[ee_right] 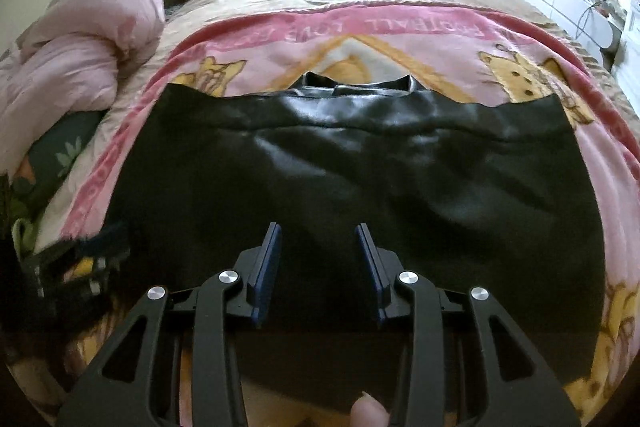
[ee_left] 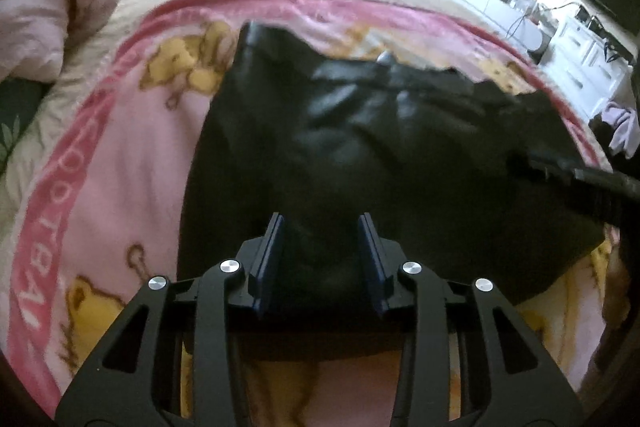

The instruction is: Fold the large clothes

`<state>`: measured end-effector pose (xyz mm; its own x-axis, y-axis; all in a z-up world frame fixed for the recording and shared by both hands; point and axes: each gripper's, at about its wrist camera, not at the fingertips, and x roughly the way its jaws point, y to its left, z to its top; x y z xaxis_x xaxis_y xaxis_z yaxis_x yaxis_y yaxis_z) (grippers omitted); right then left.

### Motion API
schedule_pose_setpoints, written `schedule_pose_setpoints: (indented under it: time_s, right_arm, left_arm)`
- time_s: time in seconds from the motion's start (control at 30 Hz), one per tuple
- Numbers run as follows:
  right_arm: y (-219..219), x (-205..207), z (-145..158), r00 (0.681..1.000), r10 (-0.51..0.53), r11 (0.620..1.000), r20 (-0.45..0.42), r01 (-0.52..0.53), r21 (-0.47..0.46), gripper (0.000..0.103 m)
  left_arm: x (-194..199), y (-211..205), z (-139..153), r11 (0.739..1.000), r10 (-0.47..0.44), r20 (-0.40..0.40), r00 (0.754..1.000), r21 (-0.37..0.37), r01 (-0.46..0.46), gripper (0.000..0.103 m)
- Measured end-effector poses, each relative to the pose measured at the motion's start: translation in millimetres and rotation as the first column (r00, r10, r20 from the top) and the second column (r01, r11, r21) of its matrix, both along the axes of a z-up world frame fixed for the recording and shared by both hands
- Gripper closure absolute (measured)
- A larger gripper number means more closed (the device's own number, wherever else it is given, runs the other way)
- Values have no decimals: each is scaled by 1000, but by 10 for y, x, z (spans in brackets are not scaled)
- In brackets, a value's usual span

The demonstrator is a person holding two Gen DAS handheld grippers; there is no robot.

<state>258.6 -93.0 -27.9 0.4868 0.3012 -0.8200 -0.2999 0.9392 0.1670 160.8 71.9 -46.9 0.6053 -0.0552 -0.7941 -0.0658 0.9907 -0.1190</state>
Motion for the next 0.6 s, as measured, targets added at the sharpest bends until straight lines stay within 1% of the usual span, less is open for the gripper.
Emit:
schedule_pose_setpoints:
  time_s: [0.03, 0.1, 0.2, 0.3, 0.33, 0.37, 0.4, 0.43, 0.47, 0.5, 0.6]
  right_arm:
    - [6, 51, -67, 1000, -10, 1000, -14, 10, -10, 67]
    - [9, 177, -287, 996, -40, 999, -80, 37, -35, 68]
    - [27, 220, -428, 995, -35, 998, -92, 31, -47, 69]
    - [42, 266, -360, 992, -21, 998, -122, 13, -65, 68]
    - [26, 294, -328, 991, -22, 998, -135, 14, -56, 69]
    - [-5, 344, -236, 990, -22, 1000, -137, 19, -21, 69]
    - [-10, 386, -156, 992, -24, 1000, -122, 24, 2, 70]
    - [-9, 430, -83, 994, -31, 999, -101, 32, 7, 70]
    - [-4, 501, 7, 997, -47, 999, -68, 47, -8, 70]
    - [2, 537, 48, 997, -52, 999, -53, 52, -12, 70]
    - [91, 717, 81, 997, -64, 998, -46, 63, -21, 70]
  left_arm:
    - [-3, 10, -38, 1000, -2, 1, 1000, 0, 2, 73]
    - [-24, 13, -60, 1000, -6, 7, 1000, 2, 6, 73]
    - [-23, 15, -94, 1000, -17, 9, 1000, 4, 17, 73]
    - [-20, 25, -101, 1000, -21, 9, 1000, -2, 21, 73]
    - [-19, 22, -95, 1000, -21, 11, 1000, -2, 21, 73]
    - [-27, 21, -89, 1000, -24, 15, 1000, -3, 24, 73]
    - [-40, 6, -81, 1000, -26, 17, 1000, -5, 26, 72]
    - [-51, 9, -77, 1000, -28, 21, 999, -9, 28, 72]
    - [-49, 20, -77, 999, -29, 22, 999, -13, 29, 72]
    - [-53, 30, -70, 999, -27, 23, 999, -21, 28, 72]
    - [-59, 62, -48, 999, -23, 27, 999, -48, 25, 72]
